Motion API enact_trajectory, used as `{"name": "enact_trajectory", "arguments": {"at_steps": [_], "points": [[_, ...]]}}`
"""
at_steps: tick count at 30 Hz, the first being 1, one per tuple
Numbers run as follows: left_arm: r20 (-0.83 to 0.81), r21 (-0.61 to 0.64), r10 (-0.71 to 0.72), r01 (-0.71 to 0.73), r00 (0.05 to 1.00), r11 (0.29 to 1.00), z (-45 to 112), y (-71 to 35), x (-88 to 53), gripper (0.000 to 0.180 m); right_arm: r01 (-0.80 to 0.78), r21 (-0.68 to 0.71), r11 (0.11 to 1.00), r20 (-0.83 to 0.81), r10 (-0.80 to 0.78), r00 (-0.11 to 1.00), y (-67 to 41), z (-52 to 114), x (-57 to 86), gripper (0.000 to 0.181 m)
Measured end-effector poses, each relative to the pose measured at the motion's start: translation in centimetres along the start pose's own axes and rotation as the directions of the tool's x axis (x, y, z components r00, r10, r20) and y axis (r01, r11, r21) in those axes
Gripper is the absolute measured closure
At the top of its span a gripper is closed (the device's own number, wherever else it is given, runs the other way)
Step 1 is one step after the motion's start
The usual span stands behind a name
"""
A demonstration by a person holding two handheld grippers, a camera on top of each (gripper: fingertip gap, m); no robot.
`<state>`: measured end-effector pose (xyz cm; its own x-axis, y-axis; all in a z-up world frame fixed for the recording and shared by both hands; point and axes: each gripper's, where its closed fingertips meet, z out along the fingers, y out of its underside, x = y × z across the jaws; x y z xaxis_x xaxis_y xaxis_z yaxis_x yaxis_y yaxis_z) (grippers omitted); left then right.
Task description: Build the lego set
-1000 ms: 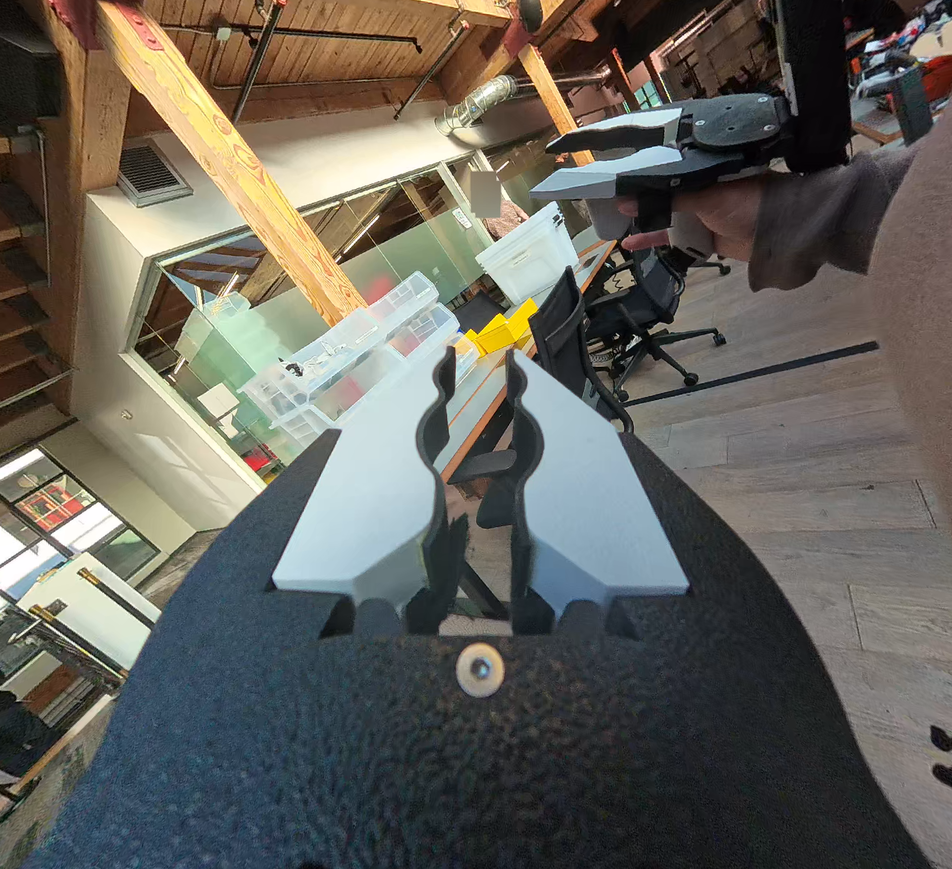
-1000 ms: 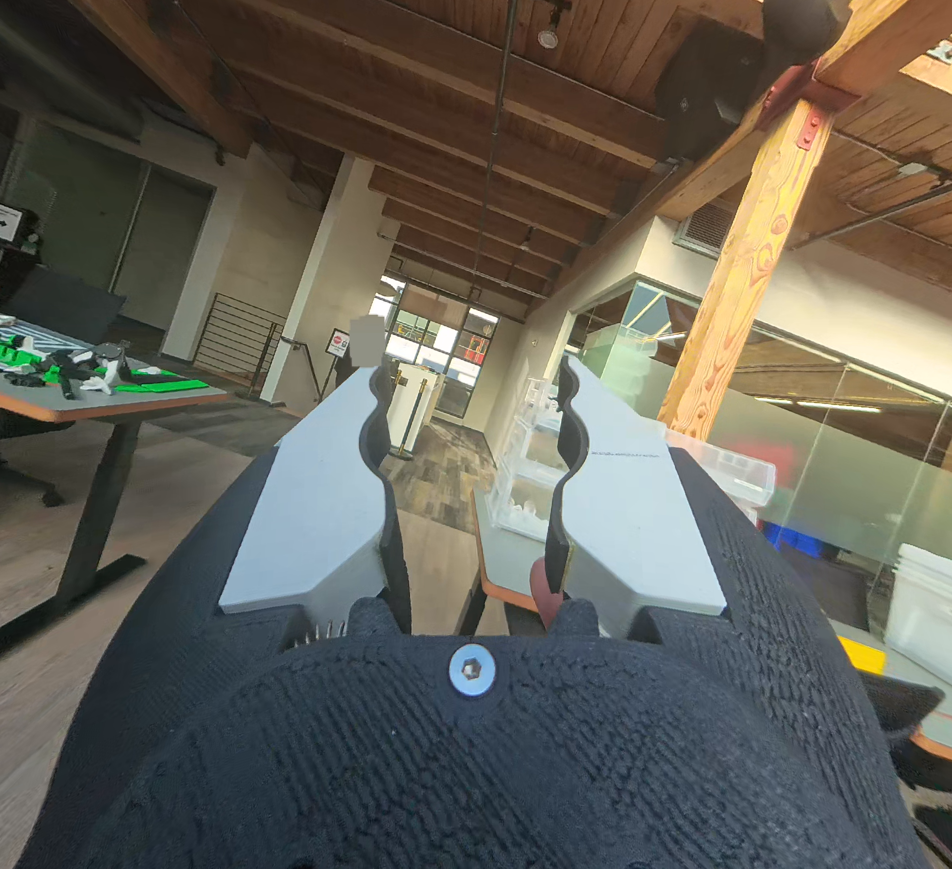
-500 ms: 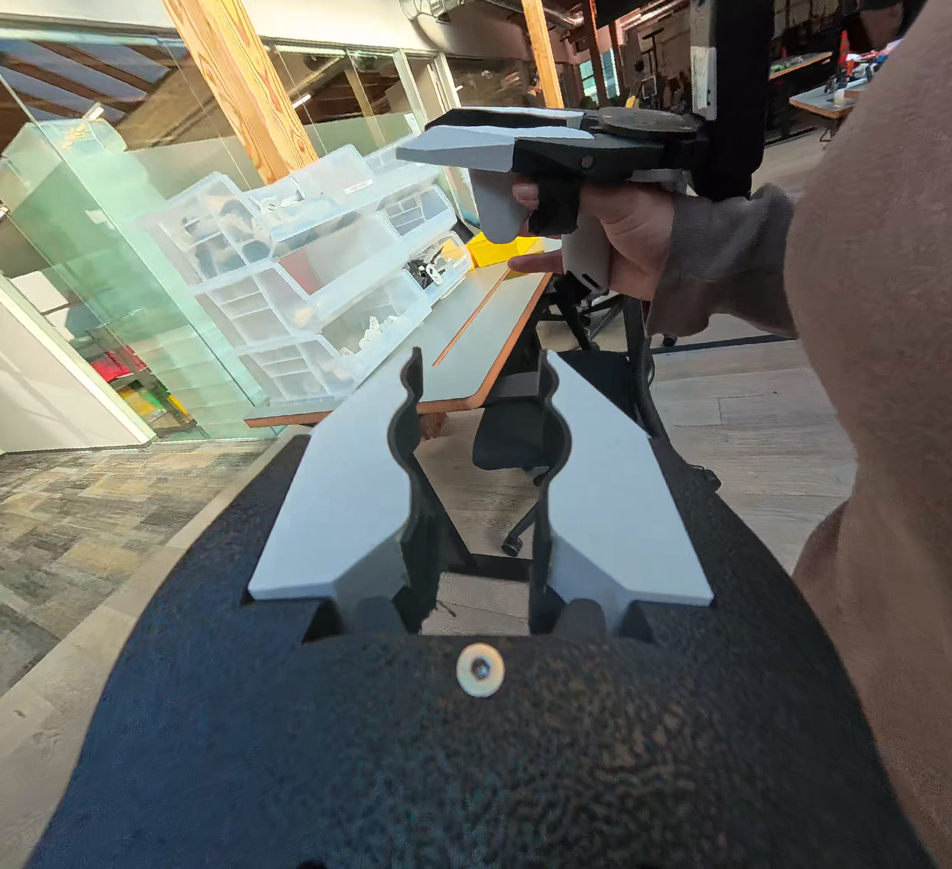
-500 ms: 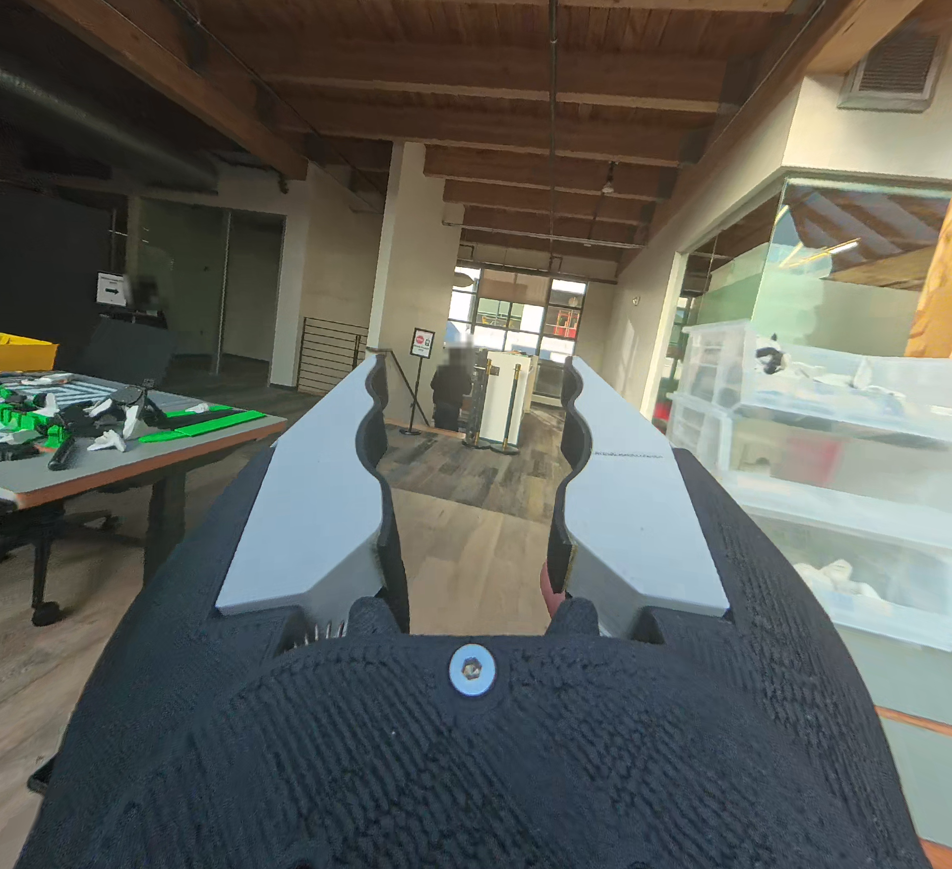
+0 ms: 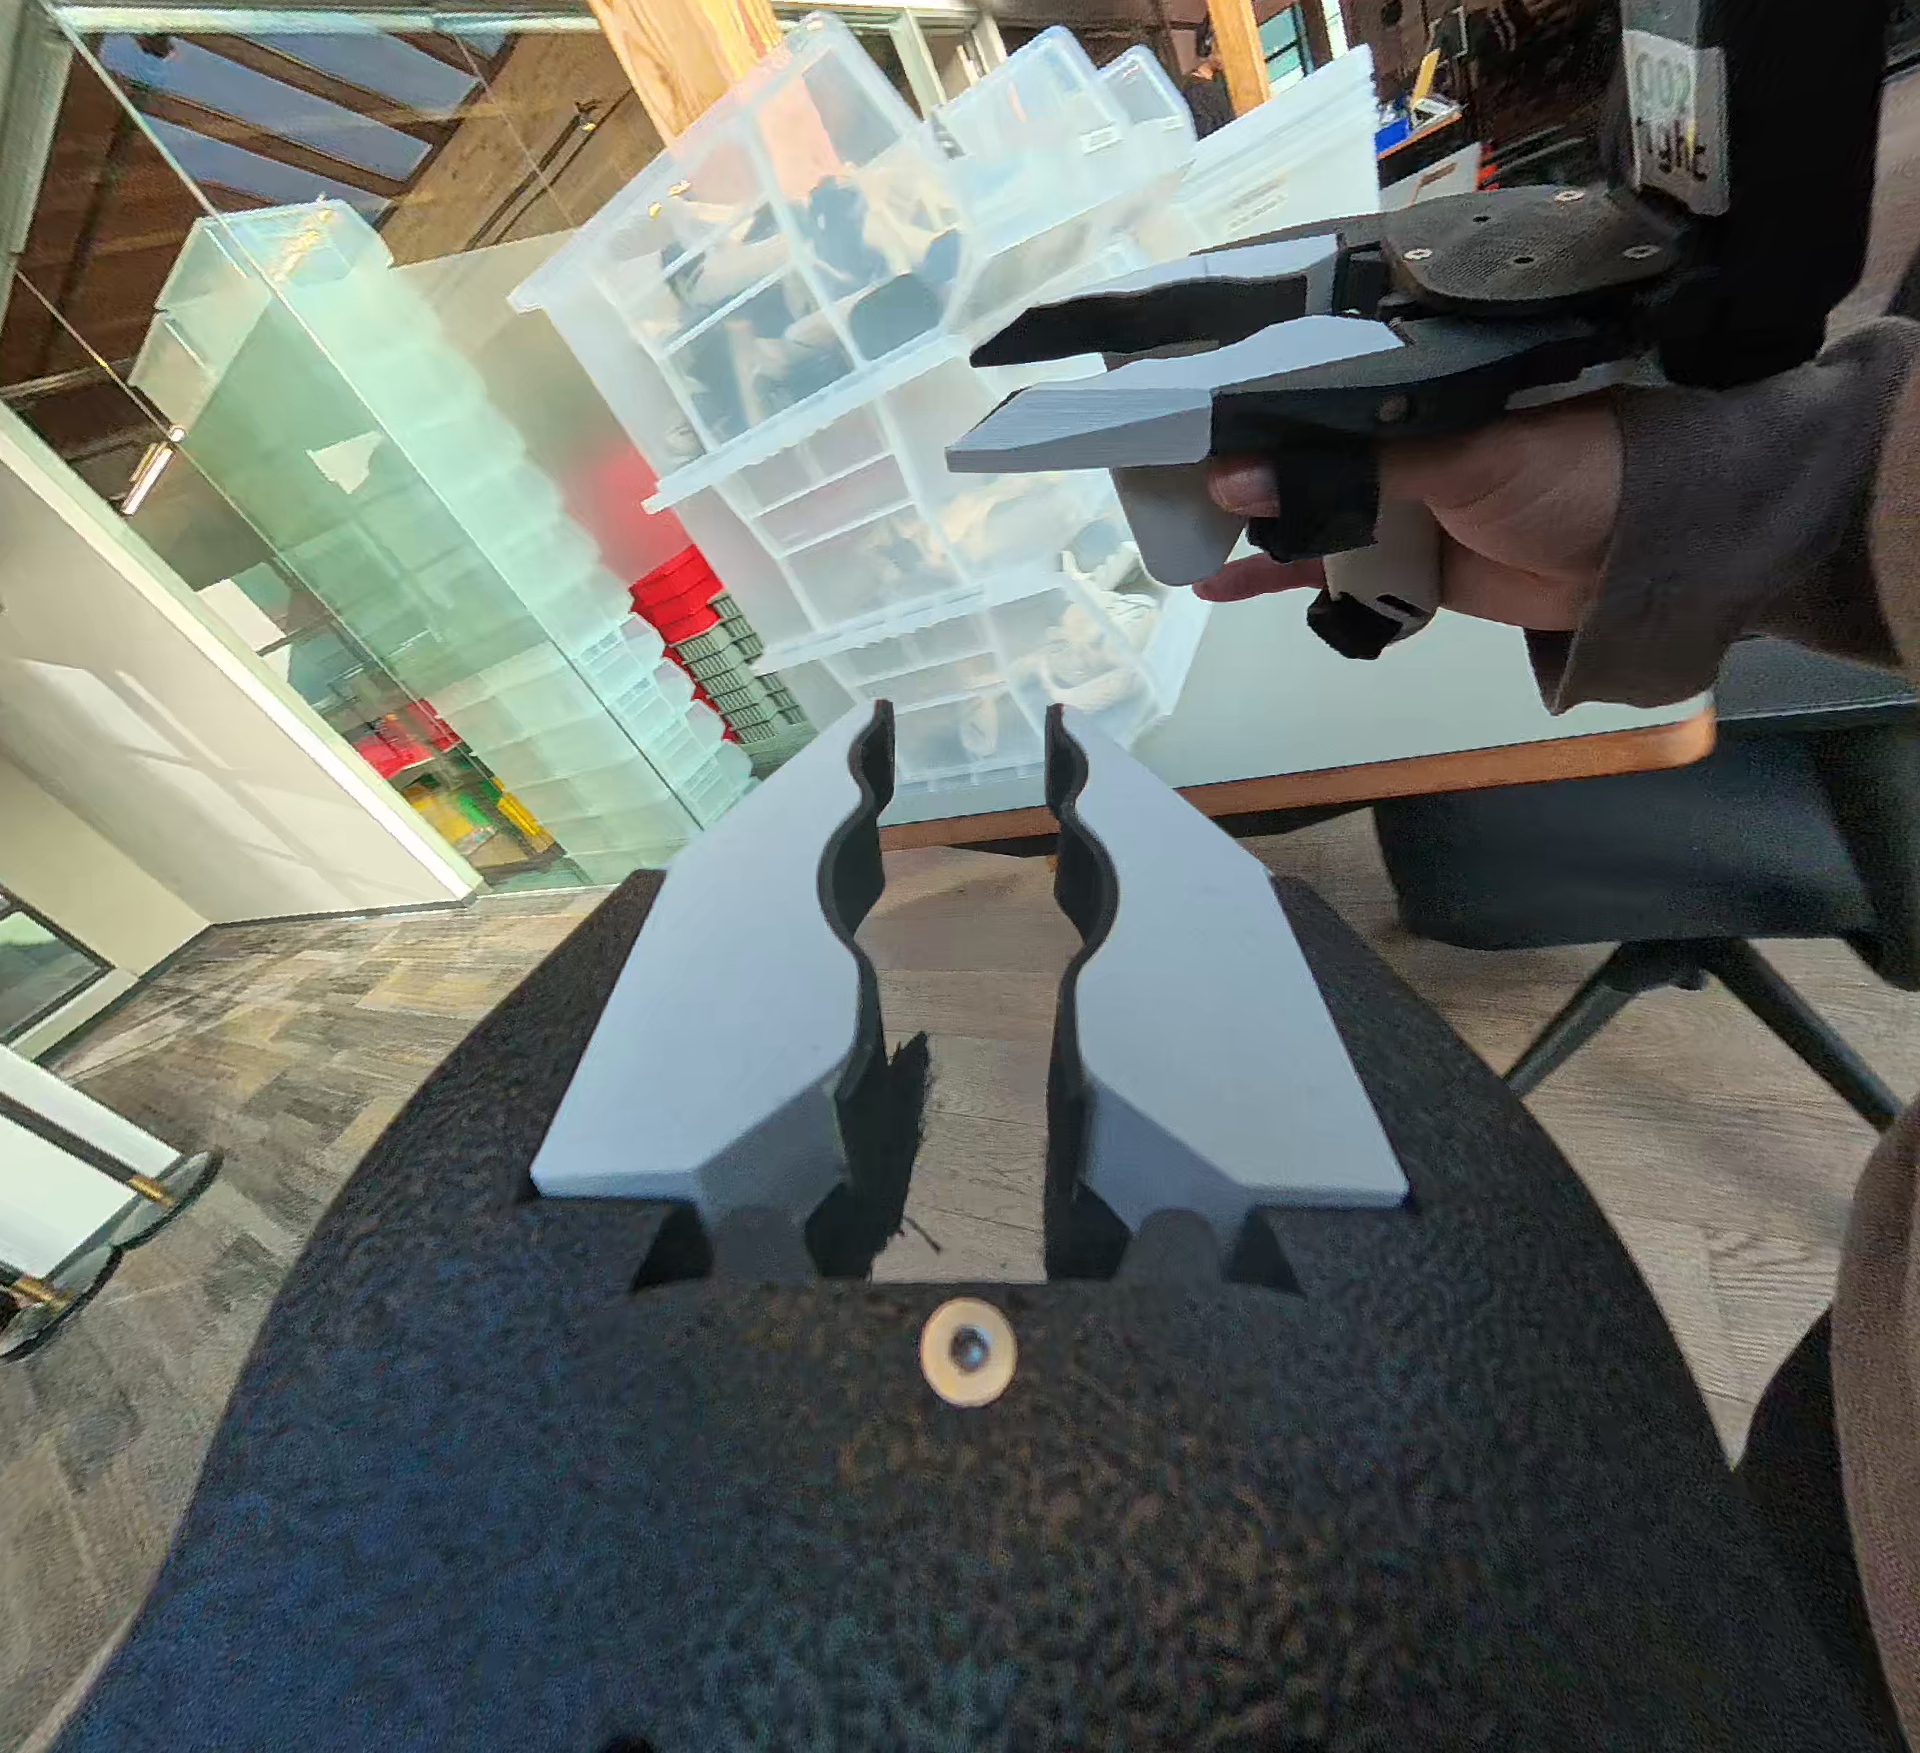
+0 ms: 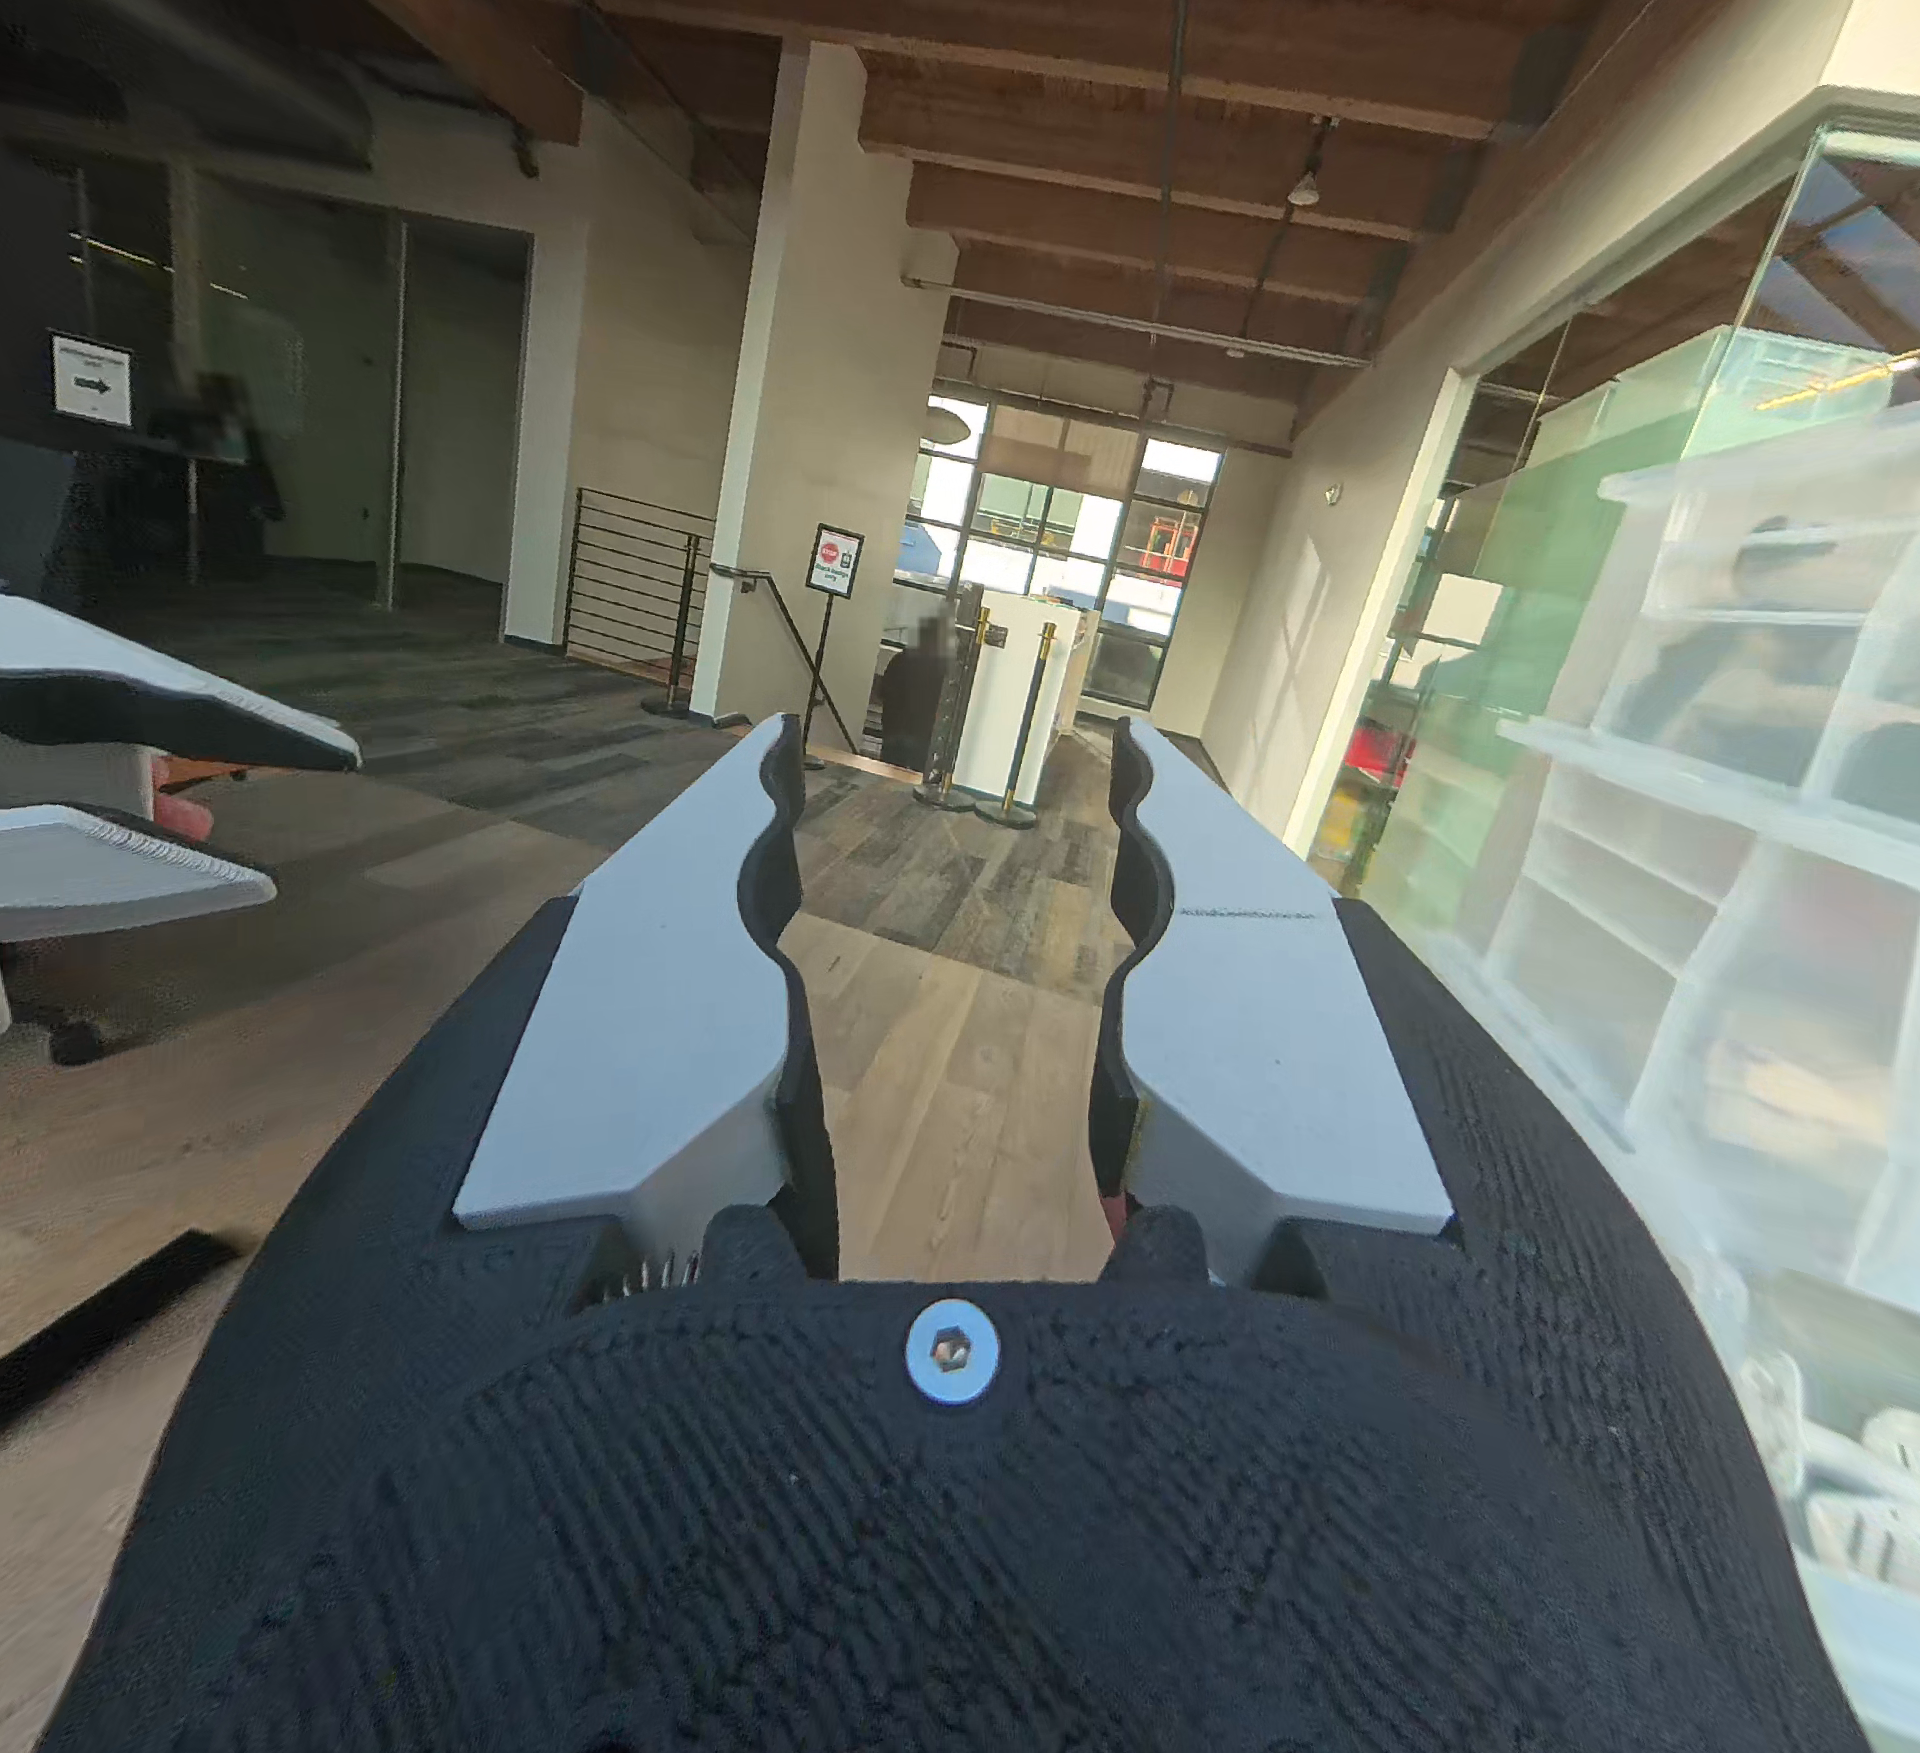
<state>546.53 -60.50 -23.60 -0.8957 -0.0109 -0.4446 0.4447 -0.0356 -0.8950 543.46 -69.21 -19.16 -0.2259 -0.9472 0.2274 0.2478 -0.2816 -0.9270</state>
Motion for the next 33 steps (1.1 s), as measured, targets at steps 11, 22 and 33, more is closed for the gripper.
{"name": "enact_trajectory", "arguments": {"at_steps": [11, 22, 33], "points": [[0.257, 0.010, -0.123, 0.125, 0.959, 0.992, 15.3, 11.6, -30.5, 0.124, 0.007, -0.024, 1.000, 0.085, -0.005, 0.996, 10.5, 32.0, 9.8, 0.119], [0.216, 0.028, -0.067, 0.062, 0.974, 0.998, 35.6, 27.1, -57.8, 0.092, 0.088, -0.114, 0.990, -0.154, -0.106, 0.982, 25.0, 58.1, 24.0, 0.097], [-0.037, 0.226, -0.109, 0.115, 0.993, 0.967, 66.4, 32.7, -69.4, 0.062, 0.080, -0.230, 0.970, -0.627, -0.211, 0.750, 33.3, 66.3, 49.0, 0.074]]}}
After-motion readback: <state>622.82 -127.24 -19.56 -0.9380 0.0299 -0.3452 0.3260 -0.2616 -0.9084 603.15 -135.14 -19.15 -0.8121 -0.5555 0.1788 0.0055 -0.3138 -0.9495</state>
